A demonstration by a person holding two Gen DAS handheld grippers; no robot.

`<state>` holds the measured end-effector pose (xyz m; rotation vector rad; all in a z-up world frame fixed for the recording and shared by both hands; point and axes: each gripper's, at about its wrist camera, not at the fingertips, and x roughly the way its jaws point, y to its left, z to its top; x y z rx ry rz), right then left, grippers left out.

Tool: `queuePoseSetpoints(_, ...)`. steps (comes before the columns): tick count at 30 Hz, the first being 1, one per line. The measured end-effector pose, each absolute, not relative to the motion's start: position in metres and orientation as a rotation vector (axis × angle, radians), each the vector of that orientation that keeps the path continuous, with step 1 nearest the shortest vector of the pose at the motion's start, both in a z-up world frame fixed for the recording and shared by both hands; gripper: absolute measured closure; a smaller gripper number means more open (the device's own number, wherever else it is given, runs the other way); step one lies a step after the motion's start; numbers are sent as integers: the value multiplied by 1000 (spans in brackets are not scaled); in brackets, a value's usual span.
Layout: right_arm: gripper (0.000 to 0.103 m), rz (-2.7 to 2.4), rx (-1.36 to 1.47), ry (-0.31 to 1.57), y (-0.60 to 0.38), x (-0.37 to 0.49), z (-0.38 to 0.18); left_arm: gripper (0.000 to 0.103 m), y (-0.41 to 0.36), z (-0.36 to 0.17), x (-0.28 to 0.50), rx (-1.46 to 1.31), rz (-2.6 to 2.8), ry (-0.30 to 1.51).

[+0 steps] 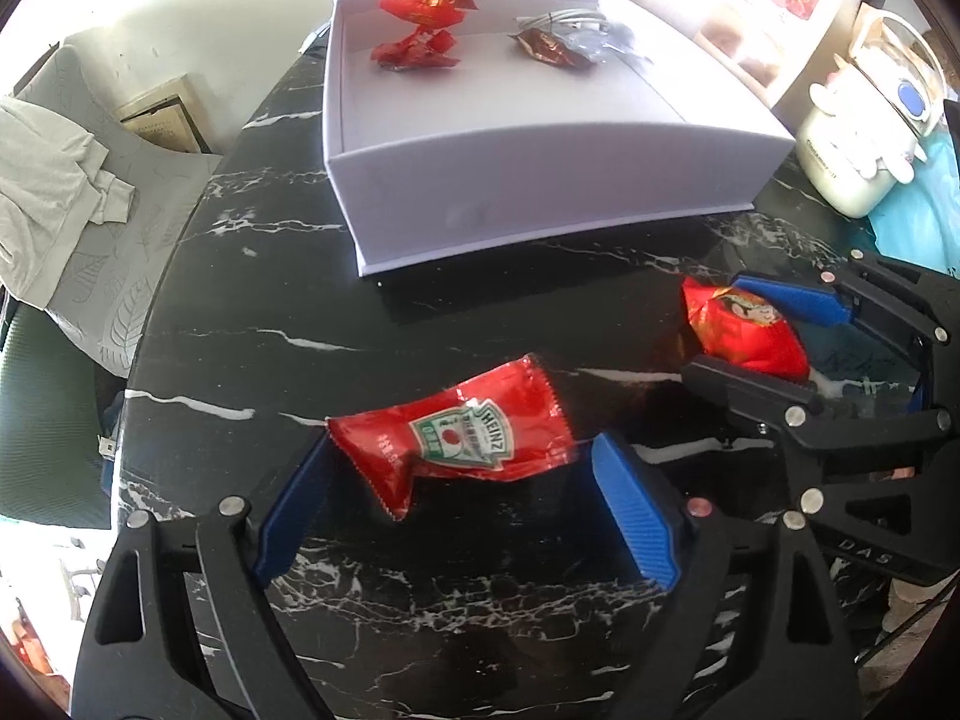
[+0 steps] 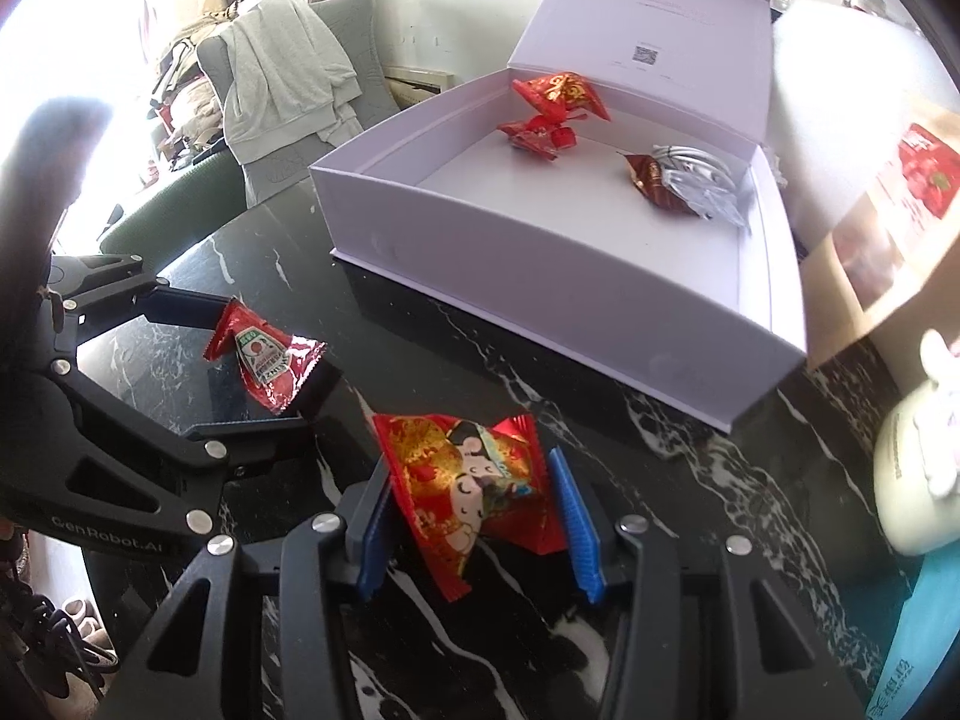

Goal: Organize objects

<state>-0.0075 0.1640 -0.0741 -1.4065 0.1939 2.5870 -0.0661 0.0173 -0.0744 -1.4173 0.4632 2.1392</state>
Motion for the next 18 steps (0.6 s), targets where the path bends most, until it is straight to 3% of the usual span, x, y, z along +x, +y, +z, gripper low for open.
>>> queuePoseSetpoints(5,58,2600,-1392,187,165,-2,-72,17,16,-75,-62,-1380,2156,443)
queuePoseSetpoints(8,59,2600,-1387,169,163,1,-72,25,9,-72,-62,-1352,2189,358)
queuePoseSetpoints(10,59,2599,-1387,168,163,1,-72,38,6,-71,-60,-1336,2204,355)
queuePoseSetpoints(18,59,2558,-1390,127,159,7,-72,45,8,-70,-50,-1307,2204,386)
